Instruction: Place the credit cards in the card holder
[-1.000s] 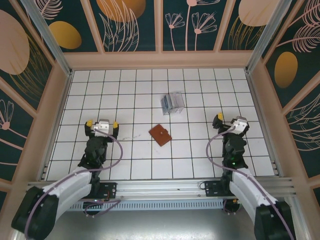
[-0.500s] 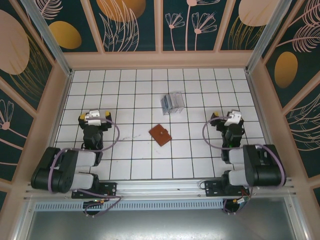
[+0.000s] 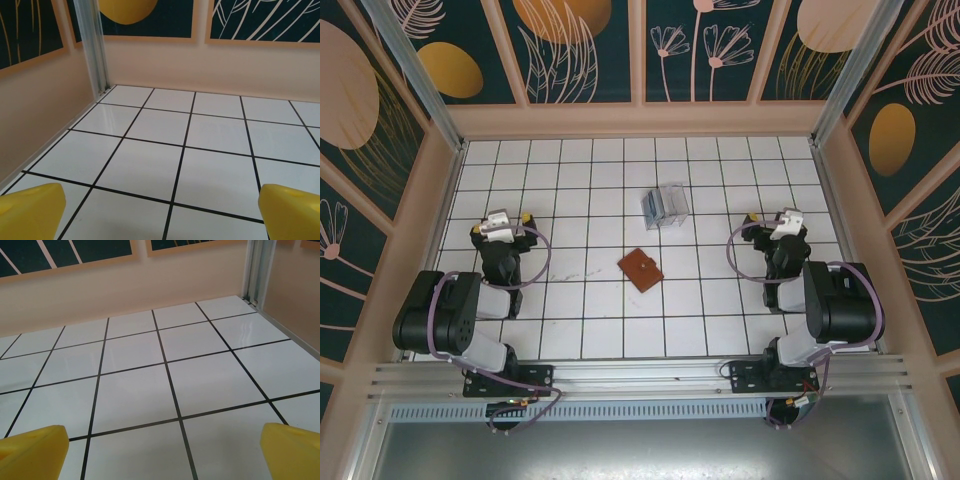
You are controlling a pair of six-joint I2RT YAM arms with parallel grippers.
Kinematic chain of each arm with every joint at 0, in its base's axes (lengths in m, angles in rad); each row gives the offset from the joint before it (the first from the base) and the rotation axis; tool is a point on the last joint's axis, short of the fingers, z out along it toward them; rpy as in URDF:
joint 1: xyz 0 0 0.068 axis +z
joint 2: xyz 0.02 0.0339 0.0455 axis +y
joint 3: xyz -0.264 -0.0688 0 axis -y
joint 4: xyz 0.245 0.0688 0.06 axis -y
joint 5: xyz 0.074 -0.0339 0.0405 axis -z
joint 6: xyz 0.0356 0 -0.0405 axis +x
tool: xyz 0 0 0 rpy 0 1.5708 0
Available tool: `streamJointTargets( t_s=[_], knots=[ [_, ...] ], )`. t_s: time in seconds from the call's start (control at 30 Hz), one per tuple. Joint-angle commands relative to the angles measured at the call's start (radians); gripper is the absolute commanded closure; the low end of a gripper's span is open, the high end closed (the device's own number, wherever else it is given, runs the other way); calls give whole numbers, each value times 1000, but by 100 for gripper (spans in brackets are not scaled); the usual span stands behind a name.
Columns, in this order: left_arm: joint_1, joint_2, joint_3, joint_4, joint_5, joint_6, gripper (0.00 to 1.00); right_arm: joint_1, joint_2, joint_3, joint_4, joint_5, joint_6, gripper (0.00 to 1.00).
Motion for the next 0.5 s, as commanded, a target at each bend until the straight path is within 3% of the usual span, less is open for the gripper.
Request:
streamJointTargets(
  t_s=[0.0, 0.47],
  knots=[
    [7, -2, 13, 8, 16, -23, 1, 3, 0, 11, 20, -23, -14, 1],
    [7, -4, 6, 19, 13, -22, 1, 1, 1, 14, 15, -24, -12, 1]
  ],
)
